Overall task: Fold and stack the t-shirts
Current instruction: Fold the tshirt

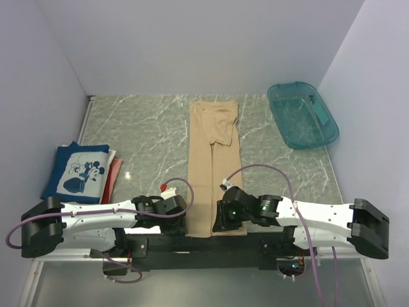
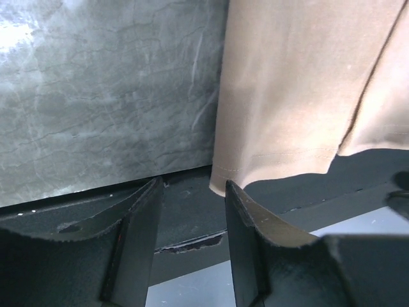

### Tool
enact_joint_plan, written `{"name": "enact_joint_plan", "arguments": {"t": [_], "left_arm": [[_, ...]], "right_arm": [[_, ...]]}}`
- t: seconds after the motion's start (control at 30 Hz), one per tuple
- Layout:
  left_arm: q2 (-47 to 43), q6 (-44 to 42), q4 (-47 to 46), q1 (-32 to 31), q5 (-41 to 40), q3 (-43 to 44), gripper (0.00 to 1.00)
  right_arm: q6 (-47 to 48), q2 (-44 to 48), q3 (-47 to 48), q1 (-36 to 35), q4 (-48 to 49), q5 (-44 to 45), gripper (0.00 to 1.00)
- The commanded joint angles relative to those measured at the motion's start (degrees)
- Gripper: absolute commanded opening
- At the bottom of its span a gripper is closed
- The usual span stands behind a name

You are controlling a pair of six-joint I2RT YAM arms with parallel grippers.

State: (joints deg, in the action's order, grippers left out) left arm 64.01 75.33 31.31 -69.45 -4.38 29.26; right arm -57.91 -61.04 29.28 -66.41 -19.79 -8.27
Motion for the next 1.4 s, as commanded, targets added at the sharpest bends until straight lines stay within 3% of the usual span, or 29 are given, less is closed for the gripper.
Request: {"name": "enact_joint_plan", "arguments": {"t": [0.0, 0.53, 1.37], "left_arm": [[-0.7, 0.9, -1.3, -0.2, -0.6, -0.3, 0.49], [-2.1, 1.3, -1.4, -0.2, -0.6, -1.4, 0.48], [-3.0, 1.8, -1.2, -0.2, -0.8, -1.7, 0.48]], "right_arm": [[-2.4, -2.4, 2.3, -1.5, 6.1, 2.2, 0.30], [-2.5, -11.6, 2.7, -2.8, 10.7, 1.2, 0.33], [-3.6, -13.2, 0.6, -3.7, 11.9, 1.6, 0.34]]}}
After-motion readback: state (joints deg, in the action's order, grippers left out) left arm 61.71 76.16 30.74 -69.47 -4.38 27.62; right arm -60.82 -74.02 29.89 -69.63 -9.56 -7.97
